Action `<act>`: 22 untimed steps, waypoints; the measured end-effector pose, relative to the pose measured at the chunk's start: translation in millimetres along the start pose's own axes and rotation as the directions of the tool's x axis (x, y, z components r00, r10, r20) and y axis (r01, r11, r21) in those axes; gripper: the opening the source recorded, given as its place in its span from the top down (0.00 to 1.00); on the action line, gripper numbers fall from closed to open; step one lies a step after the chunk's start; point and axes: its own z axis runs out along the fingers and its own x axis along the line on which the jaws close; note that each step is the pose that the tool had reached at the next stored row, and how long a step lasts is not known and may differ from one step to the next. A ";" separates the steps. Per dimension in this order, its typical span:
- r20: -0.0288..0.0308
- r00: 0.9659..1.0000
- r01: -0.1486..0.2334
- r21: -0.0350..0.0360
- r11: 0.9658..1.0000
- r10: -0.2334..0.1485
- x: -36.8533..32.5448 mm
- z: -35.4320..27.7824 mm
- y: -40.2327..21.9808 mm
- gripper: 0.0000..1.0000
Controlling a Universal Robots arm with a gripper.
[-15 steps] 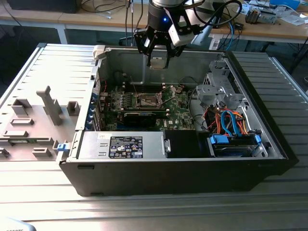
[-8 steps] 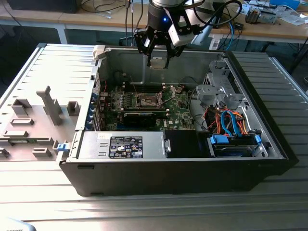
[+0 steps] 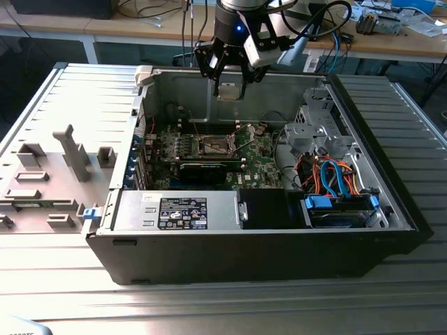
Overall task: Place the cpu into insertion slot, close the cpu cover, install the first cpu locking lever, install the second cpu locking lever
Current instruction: 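Place the cpu into insertion slot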
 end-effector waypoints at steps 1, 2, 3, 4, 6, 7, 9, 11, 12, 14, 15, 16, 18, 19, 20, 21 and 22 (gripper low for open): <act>0.000 1.000 -0.001 0.000 1.000 0.001 0.0 0.0 0.0 0.46; 0.000 1.000 -0.001 0.000 1.000 0.001 0.0 0.0 0.0 0.46; 0.000 1.000 -0.002 0.000 1.000 0.002 0.0 0.0 0.0 0.46; 0.000 1.000 -0.002 0.000 1.000 0.002 0.0 0.0 0.0 0.46; 0.000 1.000 -0.003 0.000 1.000 0.003 0.0 0.0 0.0 0.46; 0.000 1.000 -0.004 0.000 1.000 0.004 0.0 0.0 0.0 0.46; 0.000 1.000 -0.005 0.000 1.000 0.005 0.0 0.0 0.0 0.46; 0.000 1.000 -0.006 0.000 1.000 0.006 0.0 0.0 0.0 0.46; 0.000 1.000 -0.006 0.000 1.000 0.006 0.0 0.0 0.0 0.46; 0.001 1.000 -0.007 0.000 1.000 0.007 0.0 0.0 0.0 0.46; 0.001 1.000 -0.007 0.000 1.000 0.007 0.0 0.0 0.0 0.46; 0.001 1.000 -0.008 0.000 1.000 0.008 0.0 0.0 0.0 0.46; 0.001 1.000 -0.009 0.000 1.000 0.009 0.0 0.0 0.0 0.46; 0.001 1.000 -0.010 0.000 1.000 0.010 0.0 0.0 0.0 0.46; 0.001 1.000 -0.010 0.000 1.000 0.010 0.0 0.0 0.0 0.46; 0.001 1.000 -0.011 0.000 1.000 0.011 0.0 0.0 0.0 0.46; 0.001 1.000 -0.012 0.000 1.000 0.012 0.0 0.0 0.0 0.46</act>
